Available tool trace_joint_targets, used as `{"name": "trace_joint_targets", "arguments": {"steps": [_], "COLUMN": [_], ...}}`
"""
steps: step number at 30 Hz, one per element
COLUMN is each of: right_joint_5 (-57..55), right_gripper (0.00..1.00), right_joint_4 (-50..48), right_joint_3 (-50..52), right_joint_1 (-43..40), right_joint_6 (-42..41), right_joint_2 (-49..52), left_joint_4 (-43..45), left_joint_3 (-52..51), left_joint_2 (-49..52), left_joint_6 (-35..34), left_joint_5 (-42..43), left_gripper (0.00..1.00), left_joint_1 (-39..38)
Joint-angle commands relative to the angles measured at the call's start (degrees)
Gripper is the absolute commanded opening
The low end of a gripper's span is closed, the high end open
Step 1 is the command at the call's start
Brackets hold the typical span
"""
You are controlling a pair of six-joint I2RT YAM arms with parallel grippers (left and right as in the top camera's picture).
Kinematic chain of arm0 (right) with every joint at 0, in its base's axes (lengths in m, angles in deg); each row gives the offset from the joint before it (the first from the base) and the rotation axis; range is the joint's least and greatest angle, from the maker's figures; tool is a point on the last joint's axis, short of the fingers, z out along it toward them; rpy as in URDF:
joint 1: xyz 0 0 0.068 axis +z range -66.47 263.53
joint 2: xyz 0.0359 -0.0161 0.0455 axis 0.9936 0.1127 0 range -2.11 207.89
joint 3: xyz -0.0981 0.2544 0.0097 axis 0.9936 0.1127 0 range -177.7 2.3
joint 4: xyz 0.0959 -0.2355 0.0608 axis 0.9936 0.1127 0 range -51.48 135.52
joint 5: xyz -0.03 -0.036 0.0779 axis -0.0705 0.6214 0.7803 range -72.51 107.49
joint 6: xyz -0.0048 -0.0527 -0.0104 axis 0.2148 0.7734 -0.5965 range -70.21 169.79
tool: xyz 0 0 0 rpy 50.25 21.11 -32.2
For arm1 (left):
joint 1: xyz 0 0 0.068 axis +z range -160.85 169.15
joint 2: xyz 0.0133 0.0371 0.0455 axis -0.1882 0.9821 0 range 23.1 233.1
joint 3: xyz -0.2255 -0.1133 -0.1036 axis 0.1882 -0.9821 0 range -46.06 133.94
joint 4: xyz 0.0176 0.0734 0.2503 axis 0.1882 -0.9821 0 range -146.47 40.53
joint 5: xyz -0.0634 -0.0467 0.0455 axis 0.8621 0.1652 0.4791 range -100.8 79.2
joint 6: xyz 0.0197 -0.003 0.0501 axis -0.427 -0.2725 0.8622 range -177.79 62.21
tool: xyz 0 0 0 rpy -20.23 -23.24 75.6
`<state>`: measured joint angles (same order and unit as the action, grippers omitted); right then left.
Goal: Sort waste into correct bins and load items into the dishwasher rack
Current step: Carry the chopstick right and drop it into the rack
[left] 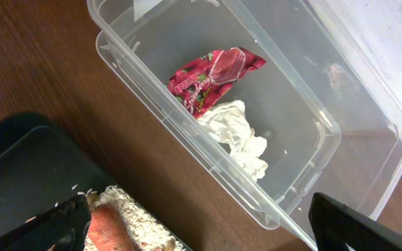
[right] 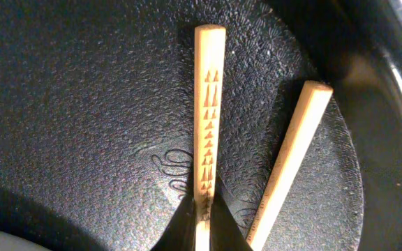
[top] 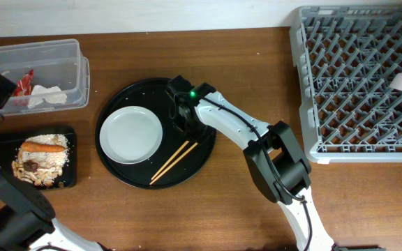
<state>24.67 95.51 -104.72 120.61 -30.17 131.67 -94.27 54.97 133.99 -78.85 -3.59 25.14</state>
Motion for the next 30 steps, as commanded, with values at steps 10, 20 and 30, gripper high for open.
{"name": "trace_joint_targets", "arguments": {"steps": [10, 20, 30], "right_joint_5": [0.3, 0.1, -0.1], "right_gripper": [0.04, 0.04, 0.04], "right_joint_4": [-0.1, 0.8, -3.6], "right_joint_3": [-3.1, -3.5, -3.5], "right_joint_1": [-10.6, -35.2, -50.4], "right_joint_6": [23.0, 47.2, 65.6], "right_joint_2": [-15.1, -25.7, -24.3], "left_joint_4": [0.1, 0.1, 0.1], "left_joint_3": [0.3, 0.3, 0.3], "left_joint_2": [-0.7, -0.7, -0.7], "left_joint_6": [-0.1, -0.1, -0.1], "left_joint_5": [0.0, 0.0, 0.0], "left_gripper": [0.99, 0.99, 0.99], "left_joint_1": [0.2, 0.2, 0.2]}}
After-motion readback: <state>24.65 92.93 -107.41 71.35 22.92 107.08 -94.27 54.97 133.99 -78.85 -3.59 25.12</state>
